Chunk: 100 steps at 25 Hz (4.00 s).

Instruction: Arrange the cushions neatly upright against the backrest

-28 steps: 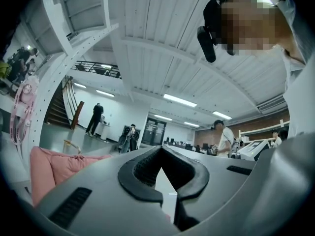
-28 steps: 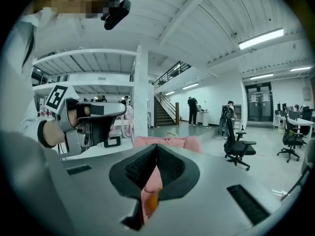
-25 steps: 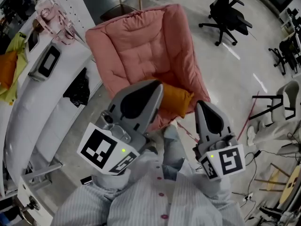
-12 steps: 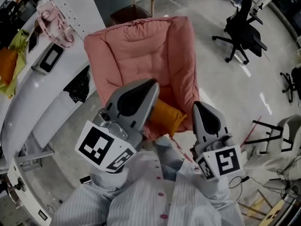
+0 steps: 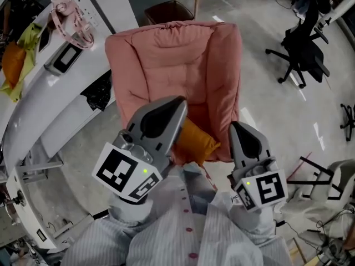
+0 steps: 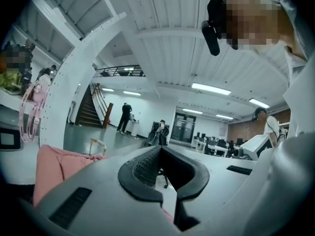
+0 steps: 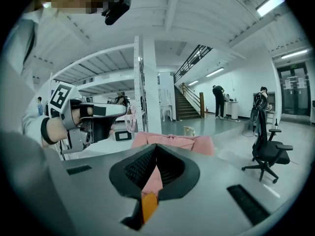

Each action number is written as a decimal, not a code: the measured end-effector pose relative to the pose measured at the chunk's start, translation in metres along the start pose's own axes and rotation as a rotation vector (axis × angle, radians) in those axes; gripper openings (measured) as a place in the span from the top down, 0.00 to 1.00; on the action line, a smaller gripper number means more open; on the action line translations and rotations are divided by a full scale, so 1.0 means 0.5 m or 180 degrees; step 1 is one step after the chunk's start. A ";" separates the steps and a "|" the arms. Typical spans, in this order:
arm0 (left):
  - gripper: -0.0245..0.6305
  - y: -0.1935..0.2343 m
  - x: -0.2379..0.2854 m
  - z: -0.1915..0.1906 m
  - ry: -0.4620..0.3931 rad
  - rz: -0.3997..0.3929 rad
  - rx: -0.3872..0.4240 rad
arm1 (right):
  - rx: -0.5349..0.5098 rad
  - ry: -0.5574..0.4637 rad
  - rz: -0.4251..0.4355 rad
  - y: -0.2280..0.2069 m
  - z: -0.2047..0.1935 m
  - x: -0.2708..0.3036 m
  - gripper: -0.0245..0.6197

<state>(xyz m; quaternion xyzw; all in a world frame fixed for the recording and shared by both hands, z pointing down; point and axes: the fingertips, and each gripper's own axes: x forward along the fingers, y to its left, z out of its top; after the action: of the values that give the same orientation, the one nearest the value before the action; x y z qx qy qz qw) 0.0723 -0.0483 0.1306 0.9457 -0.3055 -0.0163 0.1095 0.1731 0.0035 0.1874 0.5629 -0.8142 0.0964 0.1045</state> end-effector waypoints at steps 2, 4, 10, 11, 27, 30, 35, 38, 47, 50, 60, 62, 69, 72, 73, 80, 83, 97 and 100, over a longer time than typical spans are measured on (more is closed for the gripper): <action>0.95 0.015 0.001 -0.010 0.0043 -0.0007 -0.0009 | 0.0014 0.0032 -0.0009 0.000 -0.008 0.013 0.94; 0.95 0.030 0.008 -0.021 0.0087 -0.0048 -0.0040 | 0.0029 0.0056 -0.0051 -0.001 -0.016 0.025 0.94; 0.95 0.079 0.043 -0.067 0.0261 -0.0123 -0.0154 | 0.0099 0.0221 -0.0148 -0.009 -0.054 0.069 0.94; 0.95 0.089 0.048 -0.079 0.0307 -0.0132 -0.0176 | 0.0116 0.0247 -0.0173 -0.013 -0.061 0.078 0.94; 0.95 0.242 0.106 -0.373 0.1132 -0.0183 -0.0454 | 0.0589 0.0858 -0.0734 -0.094 -0.295 0.174 0.94; 0.95 0.272 0.109 -0.434 0.1264 -0.0129 -0.0477 | 0.0711 0.0971 -0.0779 -0.102 -0.362 0.187 0.94; 0.94 0.281 0.131 -0.539 0.1515 -0.0142 -0.0543 | 0.0926 0.1238 -0.0813 -0.129 -0.484 0.175 0.94; 0.94 0.280 0.140 -0.603 0.1667 -0.0159 -0.0578 | 0.1030 0.1420 -0.0798 -0.133 -0.555 0.162 0.94; 0.94 0.331 0.132 -0.741 0.1887 0.0018 -0.0605 | 0.1384 0.1686 -0.0837 -0.107 -0.715 0.156 0.89; 0.92 0.344 0.124 -0.783 0.1983 0.0062 -0.0633 | 0.1505 0.1780 -0.0877 -0.101 -0.764 0.147 0.86; 0.74 0.368 0.122 -0.903 0.2252 0.0102 -0.0686 | 0.1919 0.1964 -0.1205 -0.118 -0.901 0.106 0.79; 0.72 0.378 0.119 -0.927 0.2307 0.0136 -0.0706 | 0.2002 0.1979 -0.1268 -0.117 -0.918 0.097 0.77; 0.63 0.425 0.088 -1.001 0.2471 0.0356 -0.0854 | 0.2249 0.2036 -0.1377 -0.092 -0.965 0.071 0.72; 0.60 0.440 0.074 -1.020 0.2515 0.0406 -0.0917 | 0.2482 0.2024 -0.1386 -0.077 -0.984 0.070 0.72; 0.59 0.445 0.070 -1.025 0.2521 0.0421 -0.0945 | 0.2550 0.2017 -0.1392 -0.073 -0.990 0.071 0.72; 0.55 0.437 0.085 -1.074 0.2728 0.0355 -0.1044 | 0.2667 0.2099 -0.1343 -0.086 -1.020 0.081 0.72; 0.56 0.437 0.079 -1.086 0.2767 0.0378 -0.1138 | 0.2619 0.2134 -0.1325 -0.082 -1.020 0.089 0.72; 0.76 0.424 0.093 -1.107 0.2872 0.0429 -0.1409 | 0.2360 0.2307 -0.1239 -0.090 -1.018 0.107 0.88; 0.79 0.422 0.089 -1.106 0.2877 0.0459 -0.1403 | 0.2383 0.2324 -0.1254 -0.087 -1.016 0.105 0.89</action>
<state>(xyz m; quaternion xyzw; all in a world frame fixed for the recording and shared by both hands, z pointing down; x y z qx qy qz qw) 0.0412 -0.1317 0.7173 0.7892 -0.2815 0.3380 0.4286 0.2273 0.0811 0.6913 0.6332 -0.5148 0.5463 0.1888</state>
